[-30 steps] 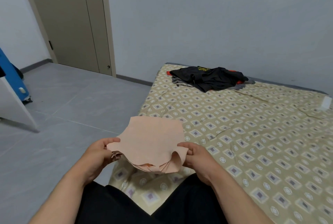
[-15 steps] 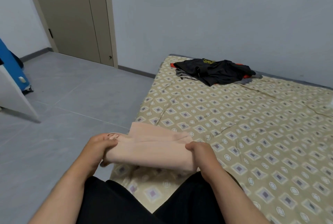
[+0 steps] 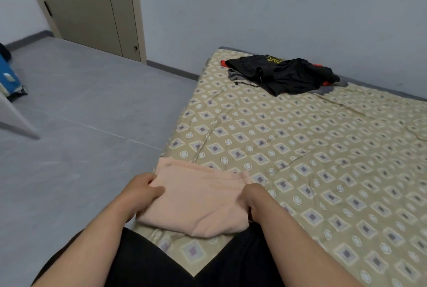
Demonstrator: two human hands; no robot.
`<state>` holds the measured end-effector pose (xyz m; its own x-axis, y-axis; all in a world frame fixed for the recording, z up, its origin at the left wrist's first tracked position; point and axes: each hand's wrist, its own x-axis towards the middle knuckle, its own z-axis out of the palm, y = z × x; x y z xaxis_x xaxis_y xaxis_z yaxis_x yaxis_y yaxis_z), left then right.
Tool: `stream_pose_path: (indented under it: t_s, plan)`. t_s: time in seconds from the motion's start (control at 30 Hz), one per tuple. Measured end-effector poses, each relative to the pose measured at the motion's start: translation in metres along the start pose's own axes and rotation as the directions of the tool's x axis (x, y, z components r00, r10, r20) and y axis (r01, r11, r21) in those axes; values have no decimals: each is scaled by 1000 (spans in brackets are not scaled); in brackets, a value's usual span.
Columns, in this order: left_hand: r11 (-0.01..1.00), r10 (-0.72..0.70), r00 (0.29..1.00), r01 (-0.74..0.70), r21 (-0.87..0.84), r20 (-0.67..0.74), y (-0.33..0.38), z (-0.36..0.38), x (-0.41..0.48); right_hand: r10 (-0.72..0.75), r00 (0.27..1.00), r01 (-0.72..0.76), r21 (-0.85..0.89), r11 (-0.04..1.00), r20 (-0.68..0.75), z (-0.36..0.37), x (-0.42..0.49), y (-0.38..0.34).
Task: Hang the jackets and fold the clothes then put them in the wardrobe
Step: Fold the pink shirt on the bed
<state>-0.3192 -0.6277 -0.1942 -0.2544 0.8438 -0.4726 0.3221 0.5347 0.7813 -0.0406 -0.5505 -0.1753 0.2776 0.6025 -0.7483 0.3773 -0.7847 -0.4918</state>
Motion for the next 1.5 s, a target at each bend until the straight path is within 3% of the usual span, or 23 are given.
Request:
stream_pose_path:
  t_s: [0.2,0.3,0.37,0.43,0.53,0.6,0.67,0.73,0.8,0.87,0.97,1.1,1.23,1.3,1.4,1.43,1.5]
  plan:
    - [995,57,954,-80,-67,-295,2,10,21,-253,958,227,-181,957,-138,4,14,3]
    - [1000,4,957,-2,8,-290,-3,13,22,-293,944,219,-373,902,-154,9,17,1]
    - [997,-65,971,72,19,-231,-4,12,20,-228,956,126,-444,887,-186,15,13,1]
    - [986,-148,978,134,-101,-144,-5,9,18,-139,976,78,-333,940,-164,17,8,3]
    - [956,-189,980,171,-236,-56,-5,5,12,-103,994,105,-96,990,30,12,3,5]
    - [947,-196,981,188,-262,-4,-6,5,9,-129,978,136,-32,990,163,9,-2,7]
    - [935,-174,985,163,-316,-7,-8,4,9,-244,940,240,48,970,239,10,-7,6]
    - [896,-145,988,112,-430,-44,-9,1,8,-430,885,413,129,902,178,11,-13,4]
    - [852,-160,982,87,-516,-99,-10,-2,7,-541,841,534,136,834,17,9,-18,4]
    - [870,-197,973,119,-479,-116,-15,-2,6,-481,875,483,44,874,-60,6,-20,5]
    - [904,-289,957,282,-321,26,-22,3,3,-241,969,245,-166,955,43,7,-18,8]
    - [872,-370,920,392,-294,129,-20,2,-1,-204,974,222,-241,945,99,7,-26,6]
    - [858,-423,867,477,-190,265,-18,1,-10,-151,939,170,-38,985,308,4,-27,8]
    - [870,-394,883,448,-207,256,-17,2,-10,-210,904,204,56,977,372,5,-28,10]
    - [874,-275,957,288,-392,91,-13,5,-6,-437,852,383,228,895,287,10,-31,11]
    - [850,-252,966,248,-464,55,-11,5,-6,-450,853,386,260,885,264,11,-31,11]
    - [805,-276,960,257,-535,47,-9,5,-9,-335,900,289,194,937,280,12,-34,13]
